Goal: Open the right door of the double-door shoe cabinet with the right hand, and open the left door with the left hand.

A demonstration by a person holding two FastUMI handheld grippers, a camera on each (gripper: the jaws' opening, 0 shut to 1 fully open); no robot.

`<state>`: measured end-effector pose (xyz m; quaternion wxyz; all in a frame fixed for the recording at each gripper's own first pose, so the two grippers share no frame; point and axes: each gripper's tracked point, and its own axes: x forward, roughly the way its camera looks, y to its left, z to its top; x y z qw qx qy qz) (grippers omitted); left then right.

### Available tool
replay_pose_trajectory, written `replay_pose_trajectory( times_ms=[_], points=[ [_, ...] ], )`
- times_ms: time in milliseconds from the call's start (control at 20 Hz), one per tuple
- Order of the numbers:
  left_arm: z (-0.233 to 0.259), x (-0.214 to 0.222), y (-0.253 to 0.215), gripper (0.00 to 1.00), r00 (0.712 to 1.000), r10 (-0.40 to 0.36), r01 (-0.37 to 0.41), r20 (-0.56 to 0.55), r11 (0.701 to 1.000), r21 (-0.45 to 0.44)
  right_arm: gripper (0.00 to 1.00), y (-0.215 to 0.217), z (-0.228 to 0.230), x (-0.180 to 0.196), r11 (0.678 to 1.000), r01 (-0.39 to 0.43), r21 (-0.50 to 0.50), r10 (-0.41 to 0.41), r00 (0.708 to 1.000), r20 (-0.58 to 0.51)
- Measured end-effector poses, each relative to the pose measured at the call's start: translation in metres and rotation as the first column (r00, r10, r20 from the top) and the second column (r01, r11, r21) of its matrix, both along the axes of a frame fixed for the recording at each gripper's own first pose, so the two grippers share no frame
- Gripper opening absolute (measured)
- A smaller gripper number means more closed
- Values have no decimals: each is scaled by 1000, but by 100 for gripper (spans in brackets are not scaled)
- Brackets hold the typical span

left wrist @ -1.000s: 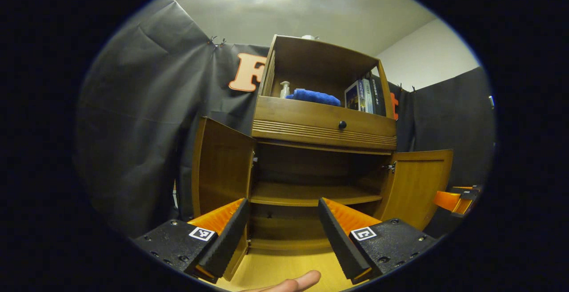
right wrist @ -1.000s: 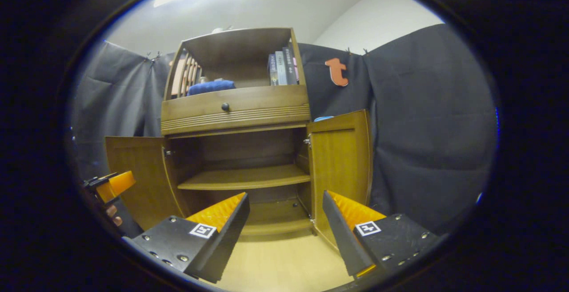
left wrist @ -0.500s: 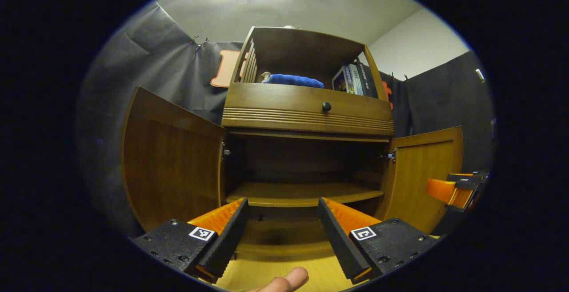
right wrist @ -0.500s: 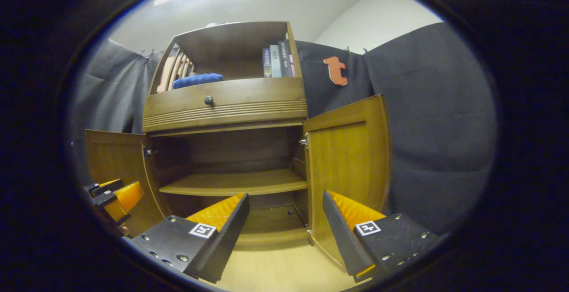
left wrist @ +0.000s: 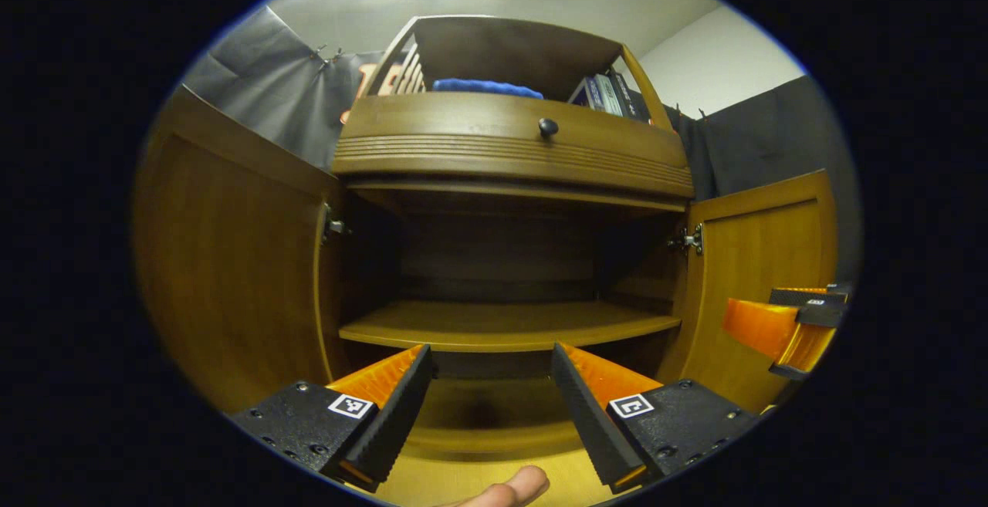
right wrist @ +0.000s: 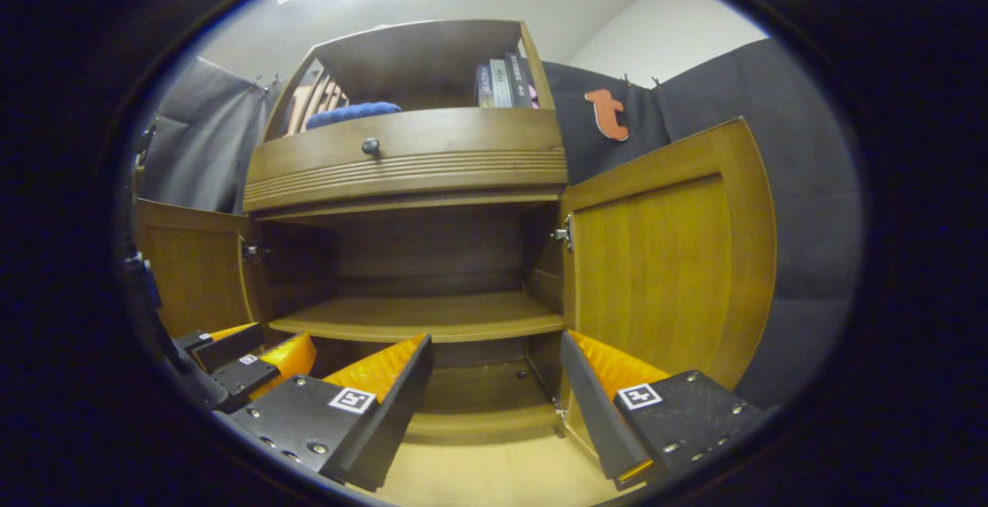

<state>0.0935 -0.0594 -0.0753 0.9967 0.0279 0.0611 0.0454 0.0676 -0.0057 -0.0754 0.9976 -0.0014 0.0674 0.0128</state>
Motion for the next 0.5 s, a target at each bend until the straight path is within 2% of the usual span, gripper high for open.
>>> replay_pose_trajectory(
  times_ms=[50,100,250,400,500],
  points=[
    [-8,3,3,92,1000,0,0,-8,1000,-2,96,3,-3,5,1000,1,-6,-1,1000,4],
    [-14,6,7,96,1000,3,-3,-13,1000,-3,97,9,-8,13,1000,-2,-12,2,1000,4],
    [-26,17,20,95,999,31,-30,-29,999,13,98,18,-24,25,1000,-10,-21,11,1000,4],
    [-23,21,26,92,1000,18,-17,-10,999,39,98,24,-40,31,999,-21,-25,21,1000,-9],
    [-16,18,29,95,1000,18,-19,20,998,60,98,25,-47,33,1000,-15,-16,15,1000,-24]
  ],
)
